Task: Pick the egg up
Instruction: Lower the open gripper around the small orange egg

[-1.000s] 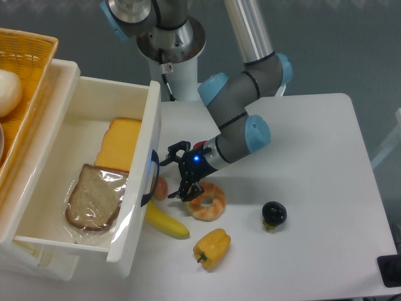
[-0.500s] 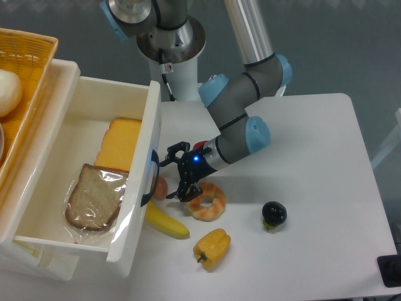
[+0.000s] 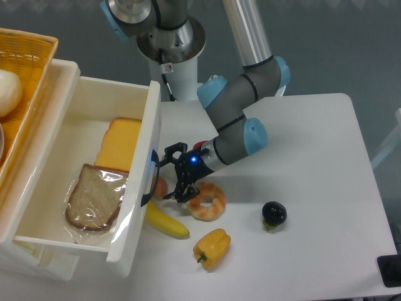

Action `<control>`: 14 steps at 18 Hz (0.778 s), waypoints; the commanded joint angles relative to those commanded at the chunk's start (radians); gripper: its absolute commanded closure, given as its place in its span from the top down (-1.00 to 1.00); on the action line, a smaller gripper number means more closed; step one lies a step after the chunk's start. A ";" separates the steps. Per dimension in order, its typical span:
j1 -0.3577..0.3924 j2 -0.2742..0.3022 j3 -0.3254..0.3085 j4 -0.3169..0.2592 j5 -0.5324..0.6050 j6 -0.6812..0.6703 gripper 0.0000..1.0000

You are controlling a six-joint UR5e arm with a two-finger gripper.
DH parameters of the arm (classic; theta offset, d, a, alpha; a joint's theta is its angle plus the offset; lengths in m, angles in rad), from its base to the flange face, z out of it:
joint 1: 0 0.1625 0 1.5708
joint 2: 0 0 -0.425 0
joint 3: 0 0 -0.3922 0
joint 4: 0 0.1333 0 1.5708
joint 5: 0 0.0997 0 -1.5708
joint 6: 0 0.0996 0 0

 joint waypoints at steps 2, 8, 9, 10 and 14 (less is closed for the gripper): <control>0.002 -0.002 0.000 0.000 0.000 0.005 1.00; 0.006 -0.006 -0.009 0.000 0.000 0.006 1.00; 0.006 -0.006 -0.009 0.000 0.000 0.008 1.00; 0.005 -0.006 -0.009 0.000 0.000 0.014 1.00; 0.005 -0.008 -0.009 0.000 -0.002 0.020 1.00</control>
